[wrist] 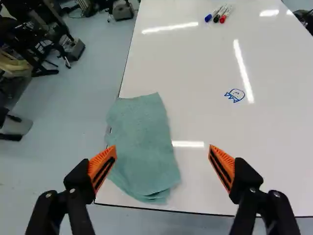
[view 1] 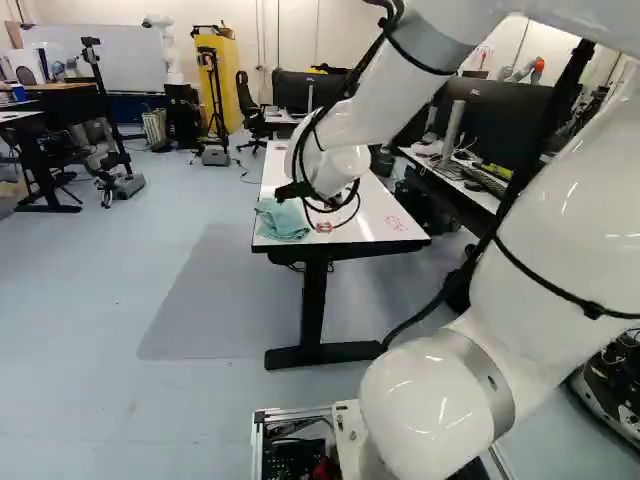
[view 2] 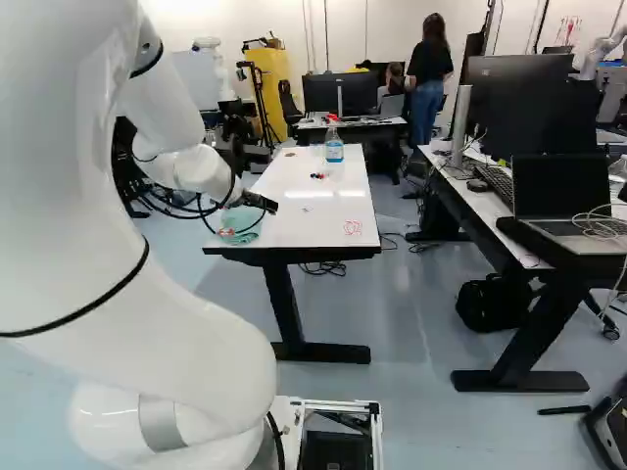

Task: Clean the table with the green towel

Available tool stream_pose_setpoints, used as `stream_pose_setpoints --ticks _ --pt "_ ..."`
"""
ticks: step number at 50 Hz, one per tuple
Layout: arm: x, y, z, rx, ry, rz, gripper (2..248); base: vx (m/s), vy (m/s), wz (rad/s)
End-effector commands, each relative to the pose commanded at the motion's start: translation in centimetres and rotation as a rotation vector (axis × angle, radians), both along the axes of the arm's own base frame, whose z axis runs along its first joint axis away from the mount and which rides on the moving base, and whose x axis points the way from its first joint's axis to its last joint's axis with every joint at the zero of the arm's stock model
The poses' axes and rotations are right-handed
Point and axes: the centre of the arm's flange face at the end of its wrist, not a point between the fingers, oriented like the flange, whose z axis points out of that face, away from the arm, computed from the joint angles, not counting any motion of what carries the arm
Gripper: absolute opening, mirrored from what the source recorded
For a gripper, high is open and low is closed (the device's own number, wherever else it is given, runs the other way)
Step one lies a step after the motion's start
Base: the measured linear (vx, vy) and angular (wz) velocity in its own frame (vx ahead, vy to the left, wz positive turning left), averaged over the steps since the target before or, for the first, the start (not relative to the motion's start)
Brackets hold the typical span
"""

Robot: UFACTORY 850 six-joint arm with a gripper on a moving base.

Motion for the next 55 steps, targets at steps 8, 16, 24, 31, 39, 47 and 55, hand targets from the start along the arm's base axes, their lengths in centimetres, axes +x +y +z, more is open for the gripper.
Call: stream_pose_setpoints --ticks 8,16,24,31,39,47,55 --pt "0.8 0.8 0.5 0.018 0.06 0.005 247 0.0 0.0 0.0" --pt "1.6 1.6 1.0 0.037 0.119 0.01 247 0.0 0.0 0.0" --pt "2.6 2.1 1.4 0.051 0.164 0.012 247 0.0 0.0 0.0" --pt "4.1 2.5 1.4 0.051 0.162 0.012 247 0.0 0.0 0.0" --pt "5.7 3.1 1.4 0.052 0.159 0.014 247 0.0 0.0 0.0" --pt "6.5 4.1 1.4 0.051 0.157 0.029 247 0.0 0.0 0.0" --pt "6.8 5.5 1.4 0.05 0.156 0.053 247 0.0 0.0 0.0"
